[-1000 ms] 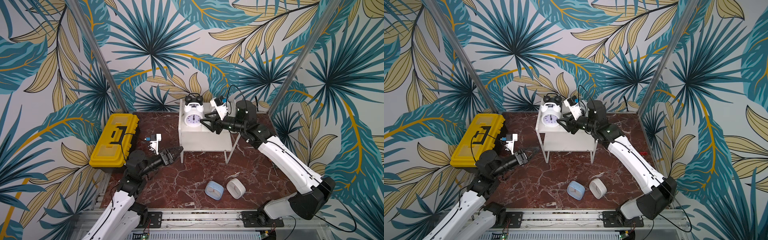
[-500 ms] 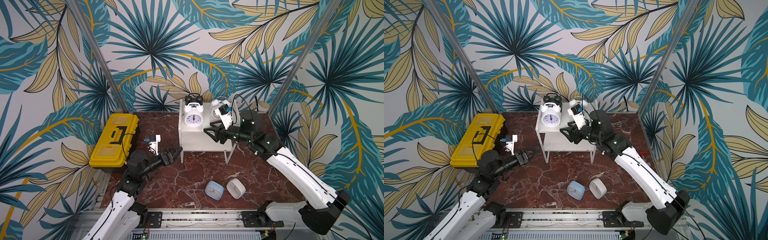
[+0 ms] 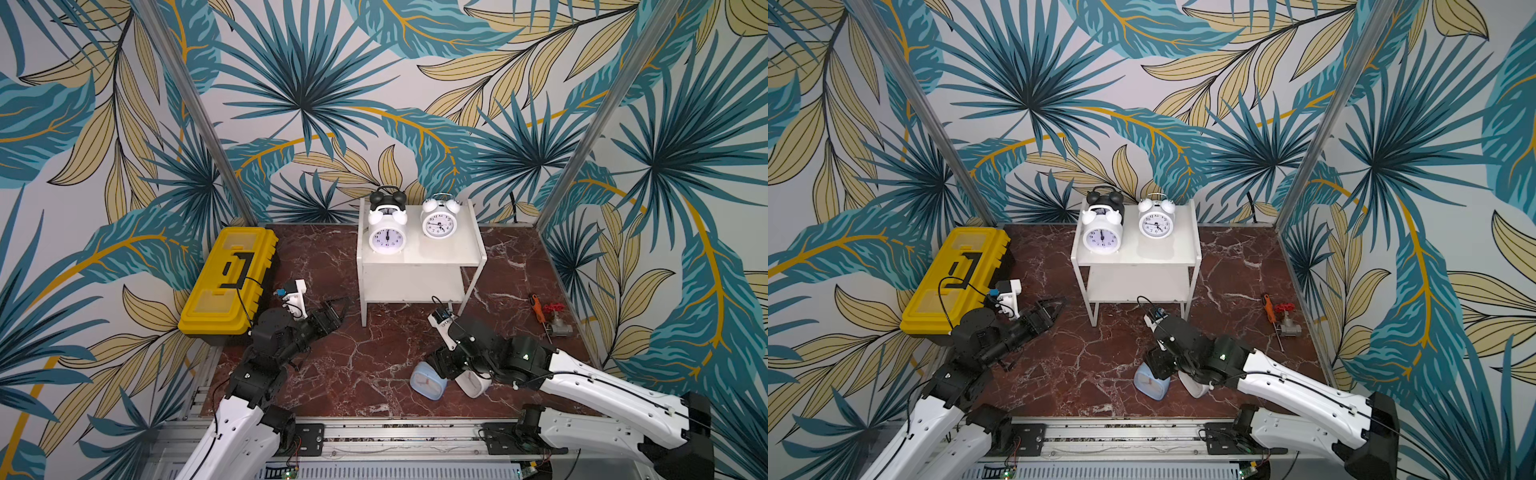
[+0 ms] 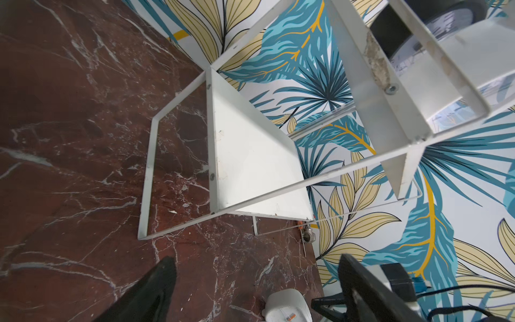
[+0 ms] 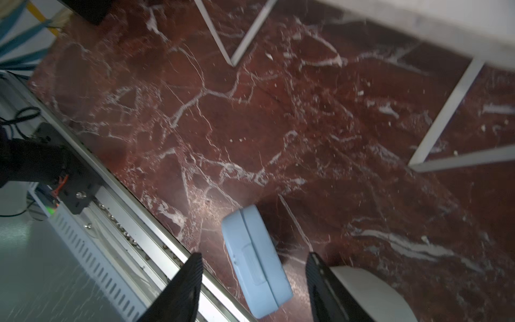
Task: Place the alarm clocks on the shelf by style
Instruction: Pick up the alarm from the center of the board.
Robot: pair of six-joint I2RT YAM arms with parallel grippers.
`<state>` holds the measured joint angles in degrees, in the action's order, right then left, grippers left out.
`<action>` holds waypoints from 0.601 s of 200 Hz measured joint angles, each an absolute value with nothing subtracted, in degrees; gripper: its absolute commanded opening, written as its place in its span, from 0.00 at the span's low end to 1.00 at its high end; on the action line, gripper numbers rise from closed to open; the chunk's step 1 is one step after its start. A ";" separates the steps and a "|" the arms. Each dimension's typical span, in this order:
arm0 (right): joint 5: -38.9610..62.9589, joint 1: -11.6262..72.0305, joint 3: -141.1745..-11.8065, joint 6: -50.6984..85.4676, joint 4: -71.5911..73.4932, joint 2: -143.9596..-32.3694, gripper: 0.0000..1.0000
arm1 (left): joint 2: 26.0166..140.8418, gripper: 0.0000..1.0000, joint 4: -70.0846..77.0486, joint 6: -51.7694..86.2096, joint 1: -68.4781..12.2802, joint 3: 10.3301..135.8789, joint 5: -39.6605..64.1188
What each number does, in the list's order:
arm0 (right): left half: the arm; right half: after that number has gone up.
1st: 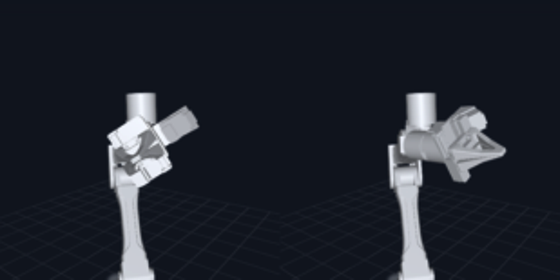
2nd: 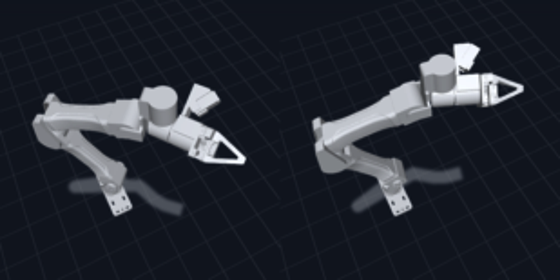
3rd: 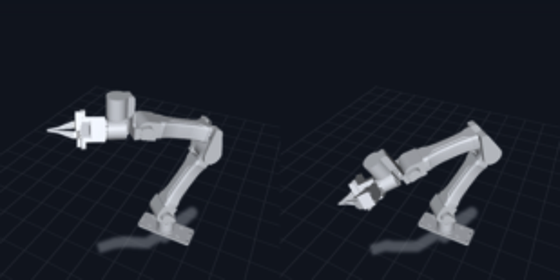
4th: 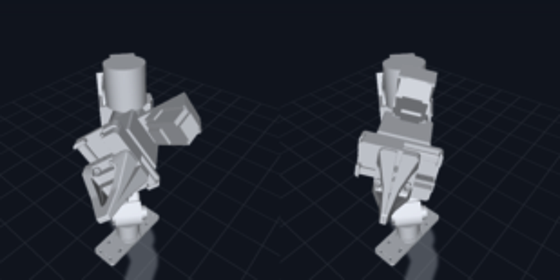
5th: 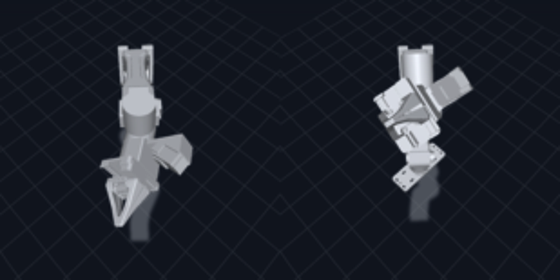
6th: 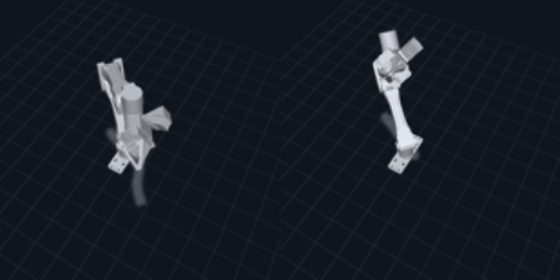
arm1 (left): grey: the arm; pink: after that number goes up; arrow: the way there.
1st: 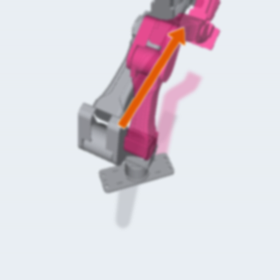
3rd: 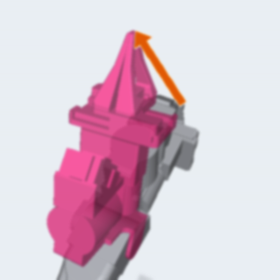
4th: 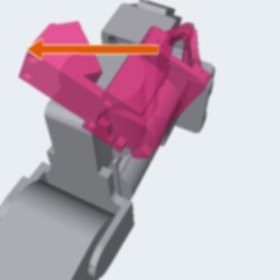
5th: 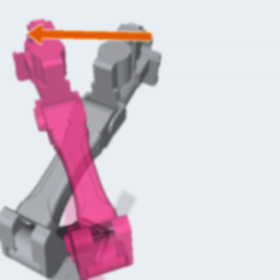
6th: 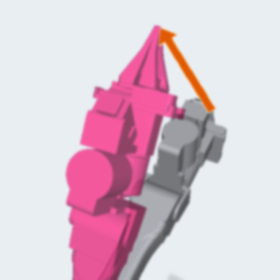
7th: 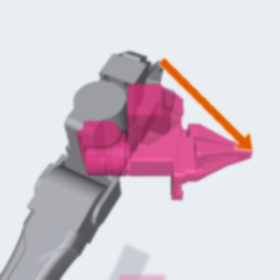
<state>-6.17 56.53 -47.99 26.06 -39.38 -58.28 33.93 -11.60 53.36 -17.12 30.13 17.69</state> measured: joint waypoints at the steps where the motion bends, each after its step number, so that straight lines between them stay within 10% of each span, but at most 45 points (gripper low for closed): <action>1: -6.24 56.53 -47.77 26.35 -39.42 -58.33 0.63 | 33.93 0.93 -11.81 53.36 -17.12 30.09 17.58; 120: -25.65 54.94 -46.13 44.82 -55.35 -56.73 0.76 | 33.52 0.91 -14.33 55.05 -17.06 28.49 18.55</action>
